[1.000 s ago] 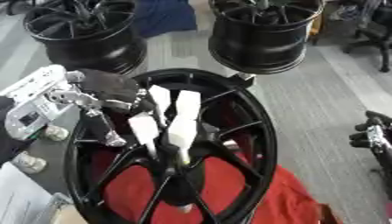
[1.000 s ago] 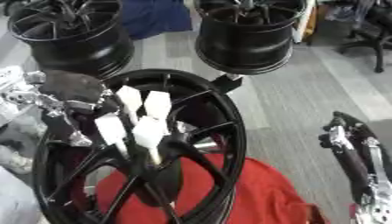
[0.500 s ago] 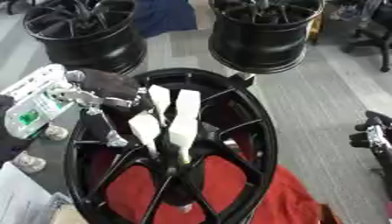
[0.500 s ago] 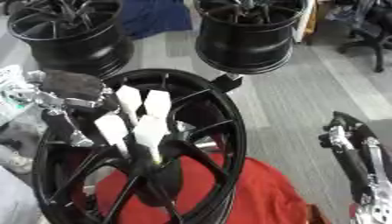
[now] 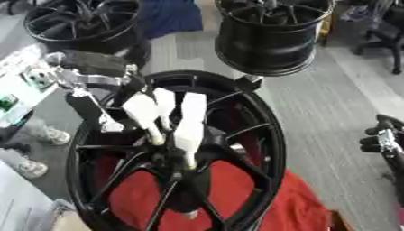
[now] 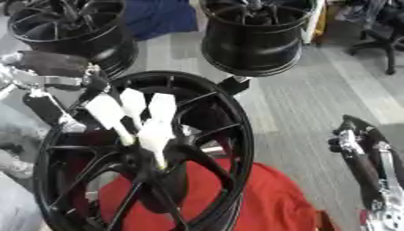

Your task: Pull the pin out of the wheel hub.

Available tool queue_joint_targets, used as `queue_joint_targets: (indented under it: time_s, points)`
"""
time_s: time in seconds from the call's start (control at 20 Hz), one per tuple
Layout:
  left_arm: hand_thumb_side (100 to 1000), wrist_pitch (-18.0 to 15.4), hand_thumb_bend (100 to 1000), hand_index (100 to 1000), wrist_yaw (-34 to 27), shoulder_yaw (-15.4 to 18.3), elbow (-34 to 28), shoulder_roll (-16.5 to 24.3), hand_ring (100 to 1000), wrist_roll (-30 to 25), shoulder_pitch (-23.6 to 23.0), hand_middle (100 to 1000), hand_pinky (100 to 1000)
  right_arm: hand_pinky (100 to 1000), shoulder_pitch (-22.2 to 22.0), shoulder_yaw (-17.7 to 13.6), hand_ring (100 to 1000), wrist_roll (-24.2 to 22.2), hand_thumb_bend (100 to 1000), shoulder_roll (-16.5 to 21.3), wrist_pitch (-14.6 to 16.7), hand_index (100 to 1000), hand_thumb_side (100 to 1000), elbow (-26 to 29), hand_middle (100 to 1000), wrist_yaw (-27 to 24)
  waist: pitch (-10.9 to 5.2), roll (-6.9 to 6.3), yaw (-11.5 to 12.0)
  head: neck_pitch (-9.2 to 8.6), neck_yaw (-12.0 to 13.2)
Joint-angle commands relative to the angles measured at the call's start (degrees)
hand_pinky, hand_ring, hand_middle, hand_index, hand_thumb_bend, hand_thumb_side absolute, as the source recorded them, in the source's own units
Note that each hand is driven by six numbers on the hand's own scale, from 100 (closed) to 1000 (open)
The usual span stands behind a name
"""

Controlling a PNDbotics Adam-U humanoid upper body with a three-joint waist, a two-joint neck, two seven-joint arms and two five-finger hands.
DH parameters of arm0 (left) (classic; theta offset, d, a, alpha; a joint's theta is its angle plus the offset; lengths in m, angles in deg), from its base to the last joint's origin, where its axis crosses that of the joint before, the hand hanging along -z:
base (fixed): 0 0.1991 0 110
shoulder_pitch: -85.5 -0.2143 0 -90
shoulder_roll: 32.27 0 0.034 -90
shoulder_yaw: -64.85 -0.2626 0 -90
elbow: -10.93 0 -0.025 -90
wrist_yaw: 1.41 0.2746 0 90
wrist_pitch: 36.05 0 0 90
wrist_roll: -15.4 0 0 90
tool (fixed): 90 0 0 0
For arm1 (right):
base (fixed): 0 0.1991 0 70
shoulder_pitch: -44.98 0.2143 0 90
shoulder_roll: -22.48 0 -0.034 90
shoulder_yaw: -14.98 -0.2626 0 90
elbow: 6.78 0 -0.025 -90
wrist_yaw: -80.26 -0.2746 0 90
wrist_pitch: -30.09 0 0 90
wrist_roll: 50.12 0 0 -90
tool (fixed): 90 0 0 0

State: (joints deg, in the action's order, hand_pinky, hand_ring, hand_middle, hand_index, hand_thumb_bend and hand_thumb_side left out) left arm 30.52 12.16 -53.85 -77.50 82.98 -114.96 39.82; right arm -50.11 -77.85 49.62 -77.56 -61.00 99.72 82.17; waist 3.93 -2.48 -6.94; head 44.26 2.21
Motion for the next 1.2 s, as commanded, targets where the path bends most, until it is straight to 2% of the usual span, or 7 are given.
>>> queue_joint_targets:
  time_s: [0.05,0.45,0.75,0.95,1.0,1.15,1.2]
  points:
    - [244,-9.57,100,516,-3.16,3.95,-1.43,2.9,319,-11.61,1.2,348,433,582,0.28,-0.35,571,0.23,100,0.98,0.06,797,580,0.7,572,0.04,-0.57,0.17,0.17,-0.14,-0.29]
    - [245,-5.04,100,530,-10.57,14.53,-2.1,9.29,326,-8.33,-0.81,356,445,582,0.05,-0.67,571,0.56,100,0.87,0.03,797,583,0.64,572,0.1,-0.7,0.11,0.83,-0.14,-0.83]
    - [245,-0.21,100,570,-7.46,24.12,4.94,15.19,358,-3.02,-8.43,390,473,582,-0.32,-1.47,571,1.4,100,0.47,-0.01,797,585,0.61,572,0.25,-0.59,0.27,2.51,-0.14,-2.29]
    - [245,3.49,100,690,-3.7,30.21,11.09,15.6,449,-0.97,-14.6,511,535,582,-0.4,-1.87,571,1.82,100,0.28,-0.04,797,582,0.71,572,0.32,-0.21,0.56,3.69,-0.14,-3.36]
    - [239,4.4,100,770,-2.79,31.53,12.57,15.36,489,-1.11,-16.07,596,563,582,-0.39,-1.99,571,1.93,100,0.21,-0.07,797,581,0.74,571,0.34,-0.14,0.7,3.95,-0.14,-3.62]
    - [223,7.18,100,883,0.0,34.86,17.09,14.27,550,0.26,-20.6,773,604,582,-0.37,-2.16,571,2.13,100,0.08,-0.16,797,579,0.79,571,0.36,-0.06,1.08,4.38,-0.14,-3.96]
    - [367,8.15,168,912,0.96,36.21,18.66,13.76,580,1.12,-22.17,826,628,582,-0.39,-2.21,570,2.18,100,0.06,-0.2,797,578,0.8,571,0.36,-0.05,1.2,4.53,-0.14,-4.0]
